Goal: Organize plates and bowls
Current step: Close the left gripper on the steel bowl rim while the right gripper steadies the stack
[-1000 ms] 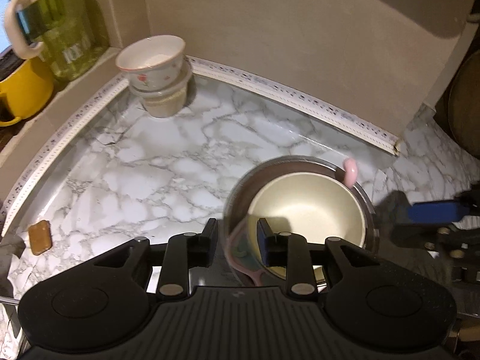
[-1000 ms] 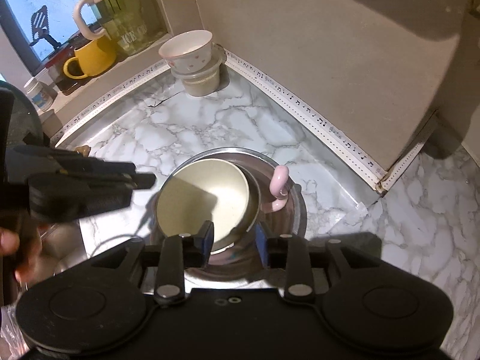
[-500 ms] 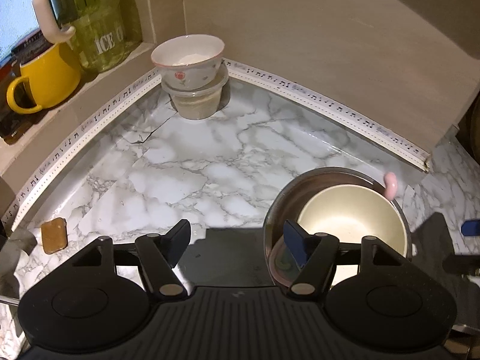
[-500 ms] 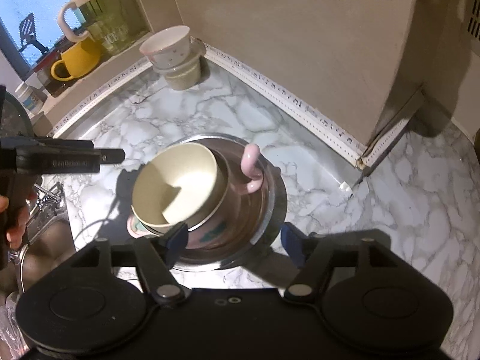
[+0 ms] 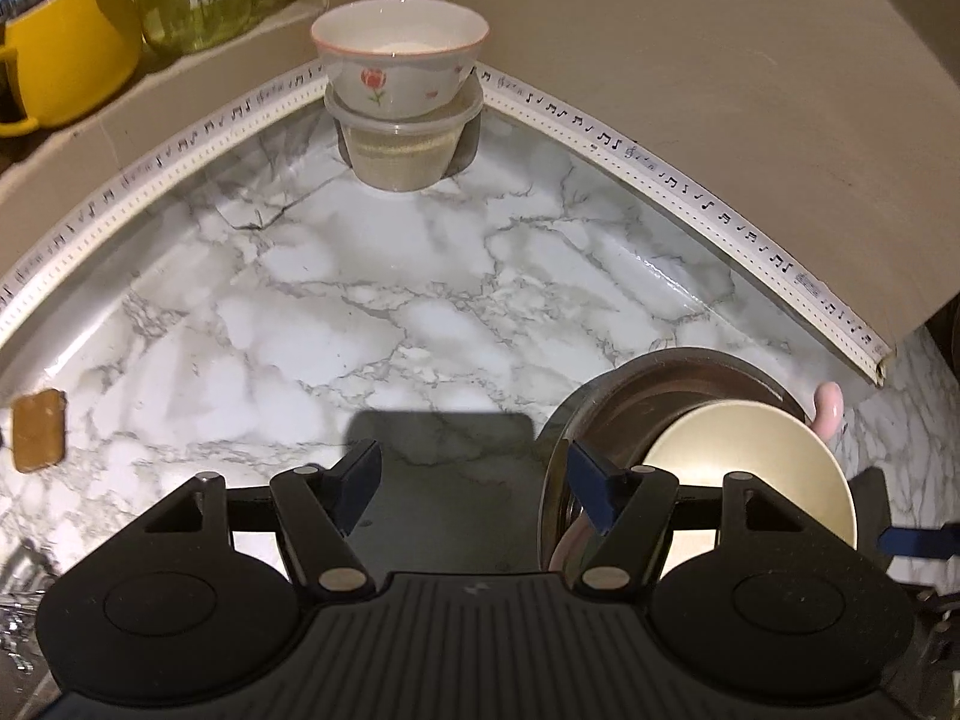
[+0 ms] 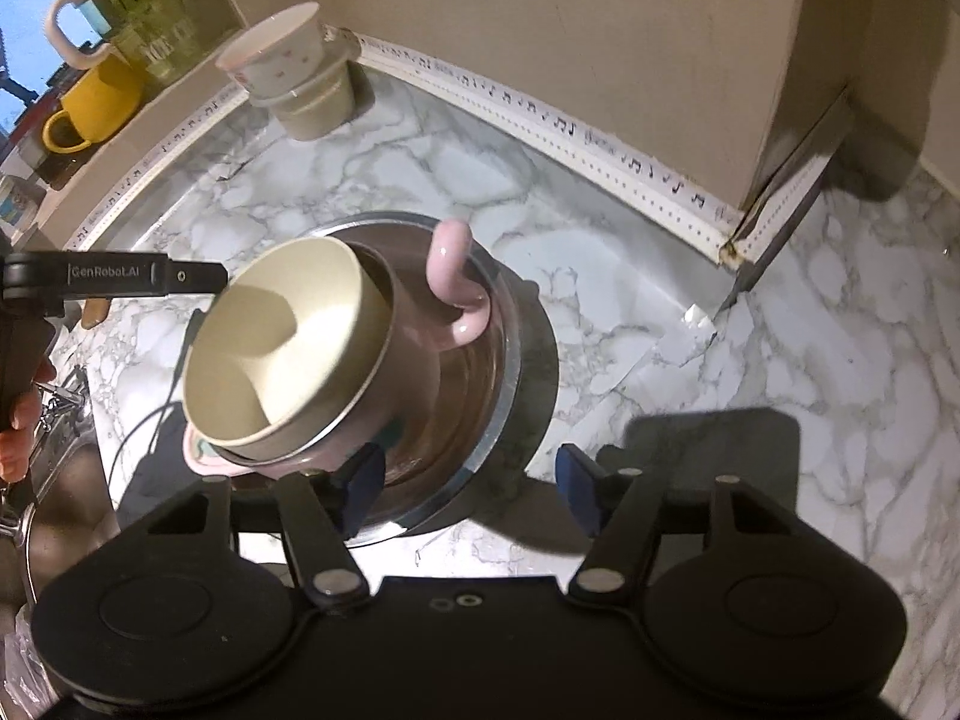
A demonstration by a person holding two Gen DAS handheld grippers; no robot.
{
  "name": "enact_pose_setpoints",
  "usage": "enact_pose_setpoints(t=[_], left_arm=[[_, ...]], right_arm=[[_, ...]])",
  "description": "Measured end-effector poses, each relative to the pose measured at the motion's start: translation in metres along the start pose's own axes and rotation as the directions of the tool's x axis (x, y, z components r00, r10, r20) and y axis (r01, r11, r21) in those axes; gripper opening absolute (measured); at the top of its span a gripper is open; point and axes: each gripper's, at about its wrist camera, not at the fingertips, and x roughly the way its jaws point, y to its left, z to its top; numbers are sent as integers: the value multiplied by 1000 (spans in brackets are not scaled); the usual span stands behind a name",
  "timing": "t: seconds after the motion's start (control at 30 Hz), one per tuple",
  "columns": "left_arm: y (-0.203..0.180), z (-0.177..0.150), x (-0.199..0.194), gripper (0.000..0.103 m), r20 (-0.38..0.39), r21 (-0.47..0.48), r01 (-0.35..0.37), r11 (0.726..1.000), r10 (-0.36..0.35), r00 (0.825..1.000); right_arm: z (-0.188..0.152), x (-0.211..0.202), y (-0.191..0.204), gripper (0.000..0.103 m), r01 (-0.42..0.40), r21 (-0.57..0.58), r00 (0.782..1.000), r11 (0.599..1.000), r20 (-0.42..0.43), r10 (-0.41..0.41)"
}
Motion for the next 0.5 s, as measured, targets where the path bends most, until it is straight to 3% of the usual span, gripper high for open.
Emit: enact_pose_setpoints(t=[0.47,0.5], left_arm=[[-8,7,26,66,-33,-53,65,996,-67,997],[-8,7,27,59,-36,-59,74,995,-77,996]], right_arm=[[-2,19,3,45,-29,16,999,999,-23,29],[-2,20,3,45,-32,18,999,999,-25,32]])
